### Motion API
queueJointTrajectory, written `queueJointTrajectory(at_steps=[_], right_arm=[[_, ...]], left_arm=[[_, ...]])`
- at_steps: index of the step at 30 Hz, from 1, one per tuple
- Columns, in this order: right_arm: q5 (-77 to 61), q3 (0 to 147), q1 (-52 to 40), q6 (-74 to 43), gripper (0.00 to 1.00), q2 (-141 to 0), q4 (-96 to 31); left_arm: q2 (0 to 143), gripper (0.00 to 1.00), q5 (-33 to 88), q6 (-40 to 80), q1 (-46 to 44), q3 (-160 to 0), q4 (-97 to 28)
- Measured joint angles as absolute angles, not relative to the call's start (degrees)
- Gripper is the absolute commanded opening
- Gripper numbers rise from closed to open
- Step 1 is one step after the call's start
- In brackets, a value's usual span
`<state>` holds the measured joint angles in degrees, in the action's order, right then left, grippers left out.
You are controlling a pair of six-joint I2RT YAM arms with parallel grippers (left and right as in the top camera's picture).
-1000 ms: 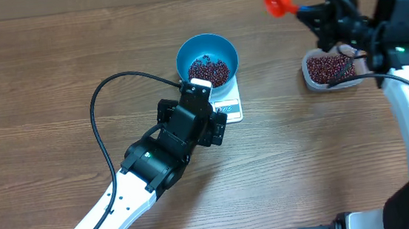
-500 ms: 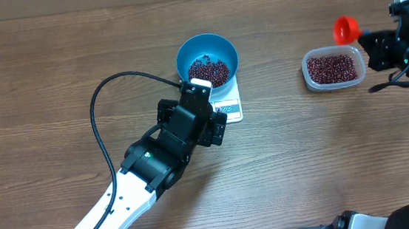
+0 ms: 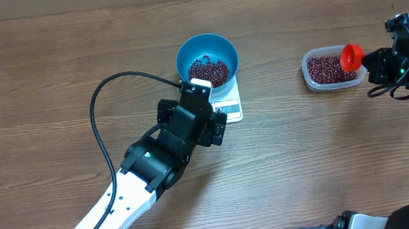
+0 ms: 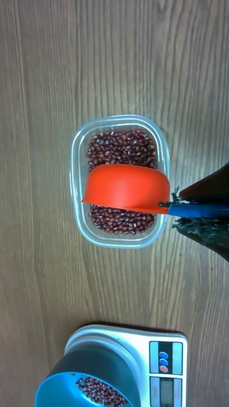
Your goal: Scoop item into bowl and weigh 150g on scale
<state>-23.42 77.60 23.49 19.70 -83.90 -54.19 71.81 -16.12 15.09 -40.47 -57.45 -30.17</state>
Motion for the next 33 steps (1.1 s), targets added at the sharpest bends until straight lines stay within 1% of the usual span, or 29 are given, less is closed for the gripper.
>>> queueJointTrajectory(at_steps=[8,33], right_arm=[[-23.11,77.56,23.49,19.73,0.04,-85.32,-52.51],[-22.2,77.23,23.49,19.7,0.04,-103.2,-46.46]], left_arm=[[71.81,0.99,-16.1,15.09,-40.47,-57.45,-30.17],[71.81,1.0,-16.1,15.09,-40.47,-57.43,-30.17]])
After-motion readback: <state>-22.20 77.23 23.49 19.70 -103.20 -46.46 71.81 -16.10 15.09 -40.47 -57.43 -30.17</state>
